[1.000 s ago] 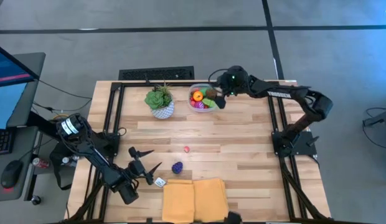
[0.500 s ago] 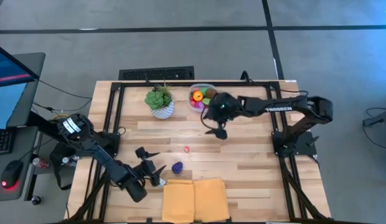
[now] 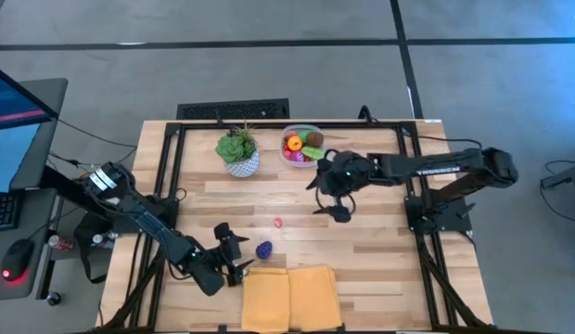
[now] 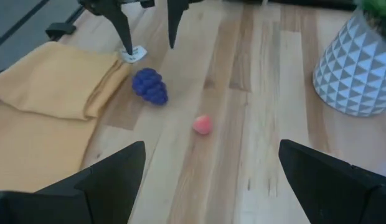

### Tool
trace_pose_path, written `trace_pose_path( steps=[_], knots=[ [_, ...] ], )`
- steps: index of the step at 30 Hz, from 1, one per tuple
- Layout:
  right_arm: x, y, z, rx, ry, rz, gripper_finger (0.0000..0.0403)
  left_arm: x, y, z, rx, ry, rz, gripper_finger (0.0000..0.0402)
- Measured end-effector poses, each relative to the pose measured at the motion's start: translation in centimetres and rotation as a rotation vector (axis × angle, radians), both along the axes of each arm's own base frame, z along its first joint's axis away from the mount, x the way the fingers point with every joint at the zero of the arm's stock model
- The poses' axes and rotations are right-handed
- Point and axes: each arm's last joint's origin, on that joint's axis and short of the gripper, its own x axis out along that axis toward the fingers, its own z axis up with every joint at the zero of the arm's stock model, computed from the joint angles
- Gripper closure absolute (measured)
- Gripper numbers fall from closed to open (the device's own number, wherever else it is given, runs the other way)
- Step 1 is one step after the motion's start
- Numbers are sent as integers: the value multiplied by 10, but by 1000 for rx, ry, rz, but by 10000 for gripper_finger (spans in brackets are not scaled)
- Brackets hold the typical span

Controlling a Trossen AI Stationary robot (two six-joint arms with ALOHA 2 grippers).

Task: Pick and placing Produce into tupperware
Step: Put the grapes into the transparent bin

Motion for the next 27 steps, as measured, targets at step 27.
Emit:
trace_pose_path(
  steps=[27],
  knots=[
    [-114, 61, -21, -218, -81, -276, 12, 47, 64, 69, -579, 177, 238, 95]
  ],
)
